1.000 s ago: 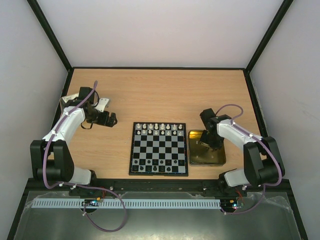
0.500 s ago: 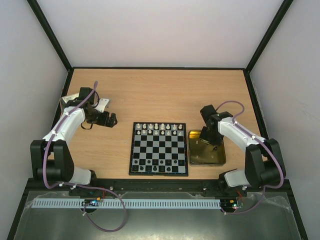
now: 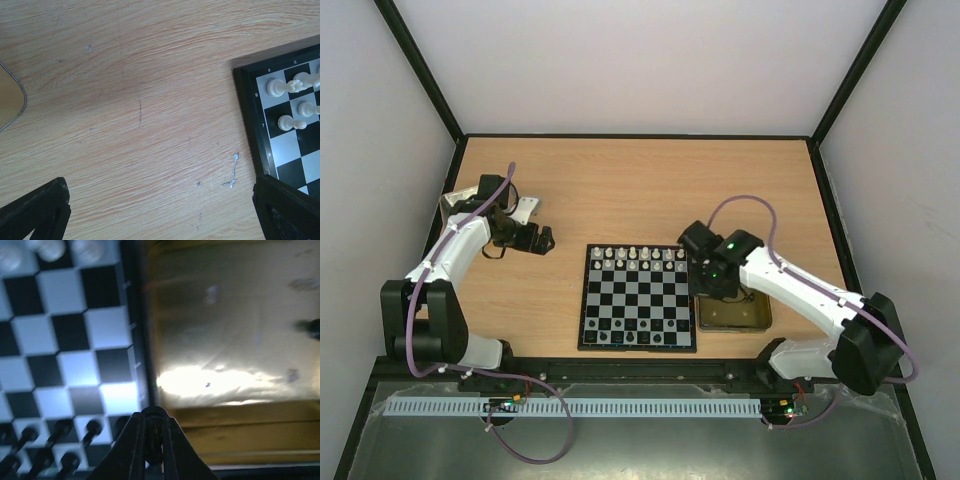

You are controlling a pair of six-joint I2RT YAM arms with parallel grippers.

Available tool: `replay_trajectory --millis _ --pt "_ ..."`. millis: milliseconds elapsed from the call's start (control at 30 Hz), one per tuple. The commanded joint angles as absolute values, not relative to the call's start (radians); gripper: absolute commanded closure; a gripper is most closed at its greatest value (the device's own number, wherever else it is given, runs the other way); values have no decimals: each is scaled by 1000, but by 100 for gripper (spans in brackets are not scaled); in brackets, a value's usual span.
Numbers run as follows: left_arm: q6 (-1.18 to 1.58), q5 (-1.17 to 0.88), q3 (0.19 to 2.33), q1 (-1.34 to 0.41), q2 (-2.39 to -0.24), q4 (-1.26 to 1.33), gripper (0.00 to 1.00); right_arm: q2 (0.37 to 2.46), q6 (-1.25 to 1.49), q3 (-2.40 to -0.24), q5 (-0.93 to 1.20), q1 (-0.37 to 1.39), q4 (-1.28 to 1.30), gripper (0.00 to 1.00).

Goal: Set up the chess pieces on the board
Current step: Pick up the chess piece from the storage box, then place the chess piece on the chessboard.

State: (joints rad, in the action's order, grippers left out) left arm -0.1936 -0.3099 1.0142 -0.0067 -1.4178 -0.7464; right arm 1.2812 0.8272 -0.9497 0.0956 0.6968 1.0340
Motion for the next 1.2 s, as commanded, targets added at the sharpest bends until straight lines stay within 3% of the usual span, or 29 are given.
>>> replay_trajectory --millis 0,333,1167 --pt "-192 -314 1006 -14 -1419 -750 1 1281 978 -1005 58 876 1121 93" --pt "-192 -311 1006 -14 -1424 -751 1 1425 1094 -1003 79 1214 1058 93" --pt "-190 -310 1006 -14 -1430 -750 1 1491 1080 -921 110 1233 928 92"
